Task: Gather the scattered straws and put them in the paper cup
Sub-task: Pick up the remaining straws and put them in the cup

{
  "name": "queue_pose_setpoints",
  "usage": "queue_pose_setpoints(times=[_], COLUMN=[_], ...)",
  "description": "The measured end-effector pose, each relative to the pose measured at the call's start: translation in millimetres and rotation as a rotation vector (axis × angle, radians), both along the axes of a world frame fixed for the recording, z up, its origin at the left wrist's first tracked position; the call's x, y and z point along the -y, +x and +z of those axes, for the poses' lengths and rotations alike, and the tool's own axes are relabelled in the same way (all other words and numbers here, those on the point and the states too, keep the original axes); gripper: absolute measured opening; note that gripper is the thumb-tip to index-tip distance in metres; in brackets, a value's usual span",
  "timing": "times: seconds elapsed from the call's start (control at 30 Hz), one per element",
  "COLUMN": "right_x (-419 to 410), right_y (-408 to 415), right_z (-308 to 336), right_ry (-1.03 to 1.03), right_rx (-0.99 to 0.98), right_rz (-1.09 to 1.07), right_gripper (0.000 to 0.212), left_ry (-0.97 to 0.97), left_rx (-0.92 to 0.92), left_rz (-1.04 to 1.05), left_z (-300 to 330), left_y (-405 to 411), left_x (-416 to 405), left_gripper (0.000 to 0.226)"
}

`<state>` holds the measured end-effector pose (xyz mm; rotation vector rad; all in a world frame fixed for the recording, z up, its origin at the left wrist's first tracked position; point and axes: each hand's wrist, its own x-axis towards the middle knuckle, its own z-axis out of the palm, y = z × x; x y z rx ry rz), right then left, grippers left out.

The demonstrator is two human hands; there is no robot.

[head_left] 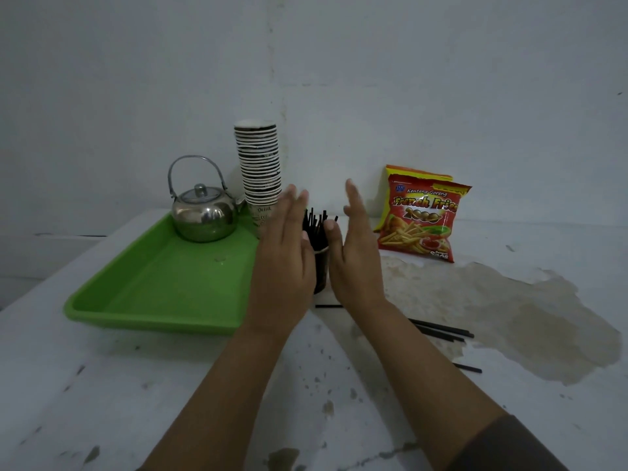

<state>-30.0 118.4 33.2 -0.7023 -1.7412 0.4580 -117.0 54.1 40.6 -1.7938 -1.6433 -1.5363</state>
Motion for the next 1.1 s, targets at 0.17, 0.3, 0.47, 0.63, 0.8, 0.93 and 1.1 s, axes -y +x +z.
queue_pose_setpoints(times=[0.17, 0.3, 0.47, 0.63, 0.8, 0.93, 1.1], right_x=[14.5, 18.3, 31.5, 41.8, 41.5, 34.8, 34.5], right_y=[28.9, 68.3, 122.0, 147.4, 145.5, 147.6, 144.7], right_z=[-2.9, -17.9, -30.0, -31.9, -35.4, -41.0, -40.3], right_ry=[-0.127, -0.103, -0.049, -0.078, -0.008, -0.003, 0.02], right_rx=[-0.089, 0.146, 0.475, 0.739, 0.934, 0.974, 1.007], right_rz=[-0.012, -0.149, -0.216, -0.175, -0.224, -0.245, -0.237], right_gripper=[0.052, 0.033, 0.017, 0.021, 0.033, 0.037, 0.034], left_ry=[0.025, -0.033, -0.31, -0.456, -0.488, -0.512, -0.502], left_rx=[-0.235, -0.219, -0.282, -0.304, -0.324, -0.299, -0.273], left_rz=[-0.046, -0.062, -0.196, -0.229, -0.192, -0.163, -0.192], left_z=[-20.5, -26.1, -46.0, -61.8, -65.3, -68.3, -65.3], left_y=[42.8, 56.5, 48.7, 46.4, 50.7, 47.8, 47.3], left_x=[29.5, 30.1, 14.0, 2.6, 0.6, 1.1, -0.1], left_gripper=[0.032, 0.029, 0.032, 0.036, 0.039, 0.04, 0.039])
